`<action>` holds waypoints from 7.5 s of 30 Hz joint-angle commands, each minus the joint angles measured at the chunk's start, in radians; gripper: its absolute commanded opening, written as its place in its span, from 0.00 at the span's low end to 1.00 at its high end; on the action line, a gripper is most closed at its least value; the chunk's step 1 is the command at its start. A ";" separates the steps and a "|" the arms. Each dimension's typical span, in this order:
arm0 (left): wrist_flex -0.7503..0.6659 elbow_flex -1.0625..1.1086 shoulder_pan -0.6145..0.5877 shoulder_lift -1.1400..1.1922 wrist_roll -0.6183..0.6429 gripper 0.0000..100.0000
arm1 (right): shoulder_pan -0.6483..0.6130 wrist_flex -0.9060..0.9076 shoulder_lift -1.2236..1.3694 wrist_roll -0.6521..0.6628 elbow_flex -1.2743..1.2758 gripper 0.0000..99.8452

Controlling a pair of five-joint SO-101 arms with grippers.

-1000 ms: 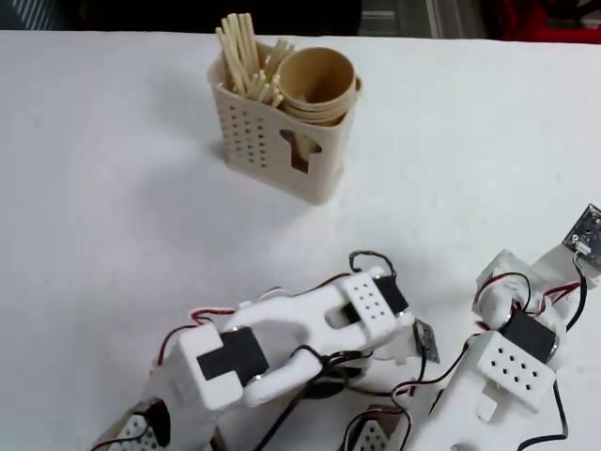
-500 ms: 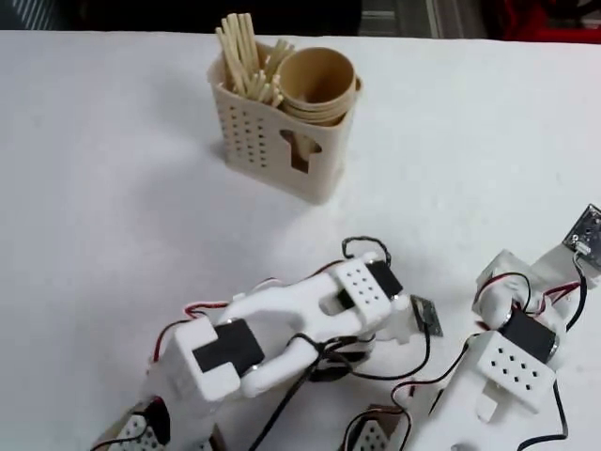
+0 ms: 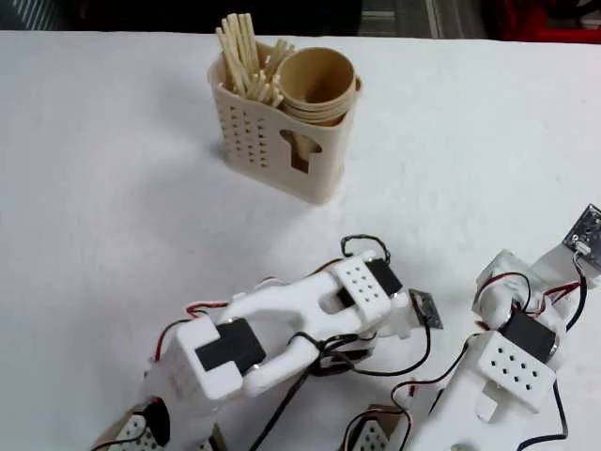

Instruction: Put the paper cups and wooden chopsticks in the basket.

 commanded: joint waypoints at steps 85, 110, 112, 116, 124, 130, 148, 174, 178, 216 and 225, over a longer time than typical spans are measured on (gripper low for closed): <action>-0.615 -0.256 -0.839 -0.496 0.394 0.02 | -0.027 -0.018 -0.013 0.003 -0.008 0.22; -0.674 -0.106 -0.837 -0.799 0.351 0.23 | -0.082 -0.019 -0.005 0.077 -0.003 0.22; -0.632 -0.103 -0.839 -0.889 0.351 0.23 | -0.082 -0.019 -0.005 0.077 -0.003 0.22; -0.535 -0.095 -0.839 -1.044 0.351 0.23 | -0.082 -0.019 -0.007 0.078 0.003 0.22; -0.463 0.120 -0.839 -1.360 0.350 0.17 | -0.082 -0.018 -0.013 0.078 0.008 0.22; -0.568 0.462 -0.865 -1.718 0.252 0.02 | -0.145 -0.012 -0.013 0.078 0.015 0.22; -0.575 1.169 -1.018 -2.338 0.239 0.03 | -0.338 0.166 -0.194 0.078 0.018 0.22; -0.735 1.587 -1.010 -2.331 0.238 0.03 | -0.544 0.196 -0.796 0.080 0.334 0.22; -0.713 1.585 -1.010 -2.333 0.238 0.03 | -0.714 0.196 -0.796 0.080 0.377 0.22; -0.591 1.583 -1.009 -2.333 0.245 0.03 | -0.739 0.381 -0.797 0.078 0.489 0.22; -0.583 1.583 -1.010 -2.330 0.245 0.03 | -0.731 0.294 -0.796 0.078 0.563 0.22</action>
